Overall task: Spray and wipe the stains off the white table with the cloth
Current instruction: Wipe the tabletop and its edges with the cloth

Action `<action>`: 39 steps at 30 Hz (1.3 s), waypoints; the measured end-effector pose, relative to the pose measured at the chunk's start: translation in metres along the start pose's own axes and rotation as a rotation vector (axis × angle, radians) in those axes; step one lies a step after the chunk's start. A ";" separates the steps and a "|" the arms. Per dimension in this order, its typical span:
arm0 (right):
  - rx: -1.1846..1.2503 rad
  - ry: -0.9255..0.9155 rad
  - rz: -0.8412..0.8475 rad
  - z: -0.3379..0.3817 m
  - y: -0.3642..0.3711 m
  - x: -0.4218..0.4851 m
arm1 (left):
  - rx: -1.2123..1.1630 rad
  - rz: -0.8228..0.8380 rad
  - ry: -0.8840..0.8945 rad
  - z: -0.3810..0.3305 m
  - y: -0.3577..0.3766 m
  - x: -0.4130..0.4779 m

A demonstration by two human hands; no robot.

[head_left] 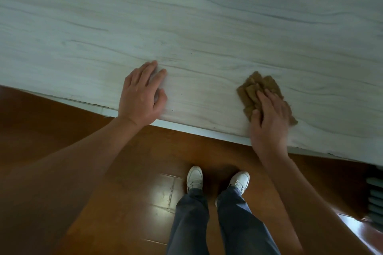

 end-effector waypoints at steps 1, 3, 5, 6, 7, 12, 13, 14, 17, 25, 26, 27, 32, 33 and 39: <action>0.019 0.044 -0.035 0.008 0.009 0.005 | 0.001 0.002 0.000 0.000 0.000 0.000; 0.066 0.052 -0.051 0.037 0.035 0.011 | 0.003 0.008 -0.007 -0.001 0.000 0.000; 0.102 -0.055 0.013 0.081 0.069 0.008 | 0.013 0.016 -0.003 -0.001 0.001 0.000; 0.109 -0.137 0.053 0.102 0.084 0.002 | 0.023 0.026 0.003 -0.001 0.002 0.000; 0.112 -0.222 0.092 0.120 0.097 -0.006 | 0.033 0.037 0.008 -0.001 0.003 0.001; 0.077 -0.475 0.282 0.119 0.101 -0.033 | 0.036 0.045 0.011 -0.003 0.002 0.000; 0.057 -0.494 0.304 0.107 0.093 -0.034 | 0.038 0.041 0.011 -0.005 0.001 0.001; 0.035 -0.503 0.318 0.092 0.083 -0.035 | 0.046 0.042 0.013 -0.007 0.001 0.001; -0.015 -0.474 0.315 0.038 0.040 -0.031 | 0.114 0.098 -0.011 -0.013 -0.003 0.001; -0.060 -0.266 0.207 -0.137 -0.105 -0.019 | 0.145 0.232 0.136 -0.150 -0.025 0.009; -0.059 -0.233 0.191 -0.156 -0.121 -0.017 | 0.120 0.233 0.154 -0.177 -0.024 0.015; -0.062 -0.205 0.173 -0.173 -0.136 -0.015 | 0.090 0.226 0.158 -0.204 -0.023 0.023; -0.048 -0.117 0.119 -0.232 -0.185 -0.005 | -0.029 0.252 0.082 -0.317 -0.012 0.057; -0.054 -0.131 0.130 -0.234 -0.188 -0.004 | -0.037 0.278 0.064 -0.334 -0.007 0.060; -0.096 -0.166 0.149 -0.235 -0.200 -0.007 | 0.039 0.392 0.018 -0.370 0.009 0.053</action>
Point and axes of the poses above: each hand's wrist, its own x-axis towards the middle knuckle, its own y-axis out of the palm, z = x × y, the point moved 10 cm from there along x, towards the middle knuckle, and after that the axes turned 11 degrees about x, right-handed, at the moved point
